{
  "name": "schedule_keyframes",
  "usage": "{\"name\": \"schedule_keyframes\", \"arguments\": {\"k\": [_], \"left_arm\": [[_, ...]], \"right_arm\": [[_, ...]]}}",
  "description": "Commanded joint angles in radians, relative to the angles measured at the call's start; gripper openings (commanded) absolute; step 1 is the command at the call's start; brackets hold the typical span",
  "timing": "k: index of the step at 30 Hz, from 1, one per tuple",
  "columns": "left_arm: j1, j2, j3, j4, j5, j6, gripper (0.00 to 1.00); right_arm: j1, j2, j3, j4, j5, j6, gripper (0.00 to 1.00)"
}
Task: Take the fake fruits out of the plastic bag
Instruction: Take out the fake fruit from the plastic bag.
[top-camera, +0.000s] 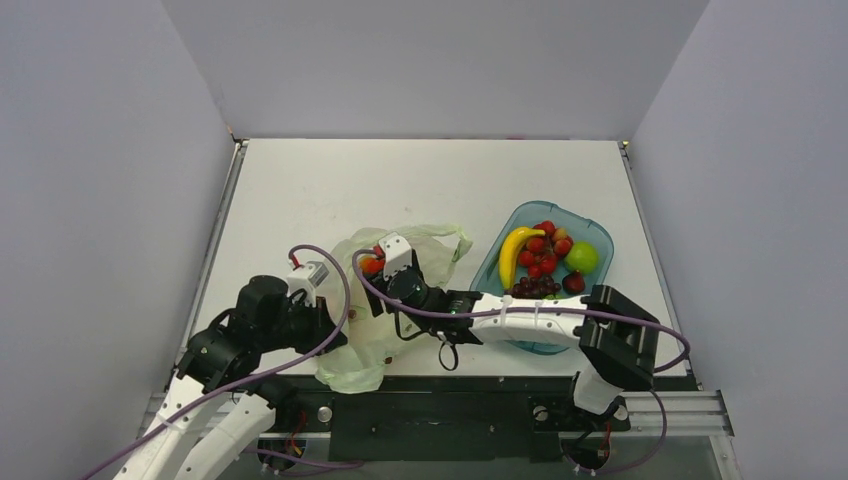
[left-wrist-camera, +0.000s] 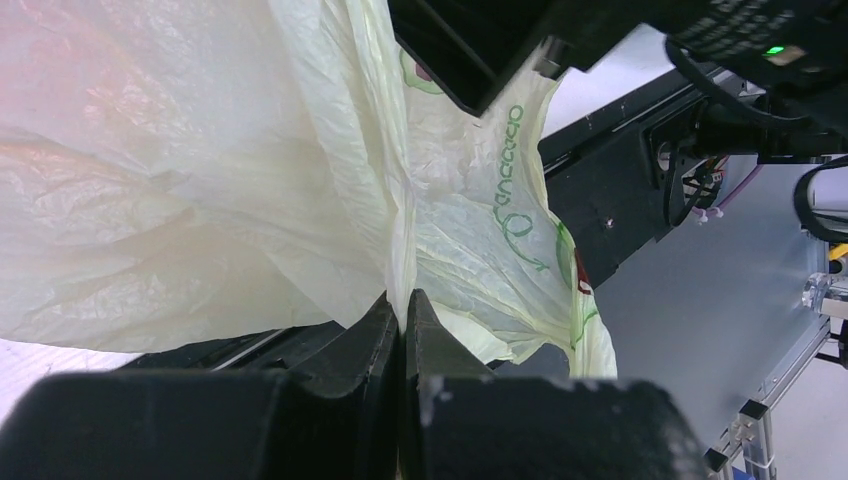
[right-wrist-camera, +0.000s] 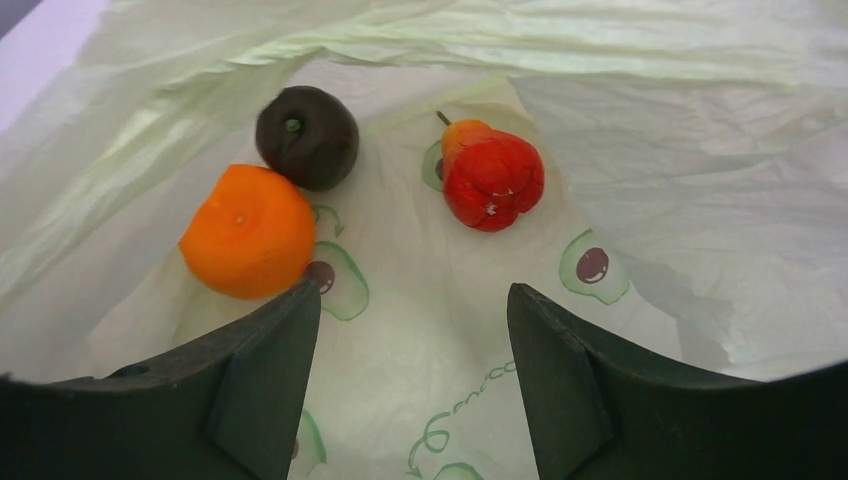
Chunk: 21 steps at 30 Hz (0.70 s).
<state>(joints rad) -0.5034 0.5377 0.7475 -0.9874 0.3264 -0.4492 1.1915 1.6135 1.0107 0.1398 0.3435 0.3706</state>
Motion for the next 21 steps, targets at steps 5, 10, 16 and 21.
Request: {"name": "schedule_keyframes", "arguments": {"k": [5, 10, 16, 21], "left_arm": [[-0.003, 0.013, -0.001, 0.047, 0.025, -0.012, 0.00], [-0.001, 0.048, -0.002, 0.058, 0.052, -0.001, 0.00], [-0.001, 0.062, -0.007, 0.062, 0.069, 0.008, 0.00], [-0.001, 0.048, -0.010, 0.063, 0.069, 0.004, 0.00]], "right_arm": [[-0.006, 0.108, 0.048, 0.147, 0.169, -0.007, 0.65], [-0.016, 0.184, 0.057, 0.213, 0.158, -0.012, 0.66], [-0.024, 0.291, 0.089, 0.298, 0.171, -0.015, 0.68], [-0.045, 0.370, 0.129, 0.331, 0.187, -0.012, 0.70]]}}
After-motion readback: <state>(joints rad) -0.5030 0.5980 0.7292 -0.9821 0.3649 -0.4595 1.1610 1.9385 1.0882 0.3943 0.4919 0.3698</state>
